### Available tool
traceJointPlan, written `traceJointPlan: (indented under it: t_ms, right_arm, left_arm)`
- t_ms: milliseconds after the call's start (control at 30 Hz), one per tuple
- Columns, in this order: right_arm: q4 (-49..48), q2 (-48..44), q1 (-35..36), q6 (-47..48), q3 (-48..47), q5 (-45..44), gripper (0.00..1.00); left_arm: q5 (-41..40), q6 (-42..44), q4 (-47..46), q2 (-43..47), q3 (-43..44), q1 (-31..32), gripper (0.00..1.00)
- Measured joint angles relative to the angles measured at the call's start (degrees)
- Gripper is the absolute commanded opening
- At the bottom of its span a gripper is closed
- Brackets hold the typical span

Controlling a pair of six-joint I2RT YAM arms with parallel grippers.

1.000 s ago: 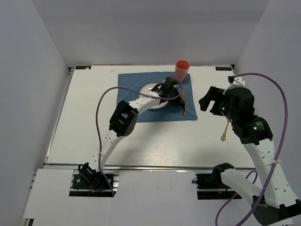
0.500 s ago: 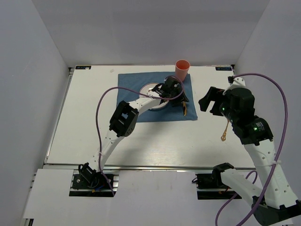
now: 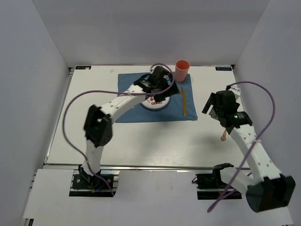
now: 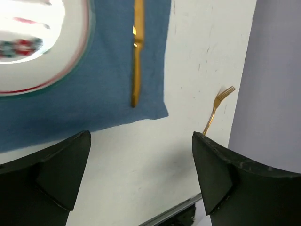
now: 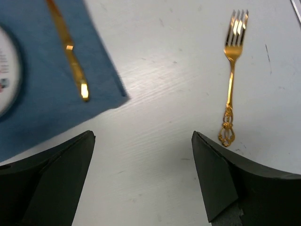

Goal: Set the dinner table for one person

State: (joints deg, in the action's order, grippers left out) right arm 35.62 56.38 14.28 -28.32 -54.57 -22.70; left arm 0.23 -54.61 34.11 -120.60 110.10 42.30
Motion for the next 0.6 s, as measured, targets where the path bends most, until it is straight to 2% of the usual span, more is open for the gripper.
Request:
traceJointPlan:
  t_ms: [133, 267, 433, 600]
  right_arm:
    - [-2.34, 7.96, -5.77, -0.5, 4.39, 0.09, 0.89]
    - [-2.62, 9.07, -13.29, -0.5, 8.2, 0.28, 0.89]
    - [-4.22, 9.53, -22.32, -0.52, 9.6, 1.9, 0.89]
    - [-8.22, 14.6, -25.66, -0.24, 10.36, 5.95, 0.89]
  left_arm:
    - [-7.39, 3.21, 4.7, 18.78, -14.93, -2.86, 0.98]
    - [-12.48, 6.67, 9.29, 32.94, -29.75, -7.28, 0.98]
    - [-15.41, 12.11, 15.06, 37.48, -41.09, -8.83, 0.98]
    - [-15.98, 17.59, 17.16, 40.26, -47.21, -9.2, 0.98]
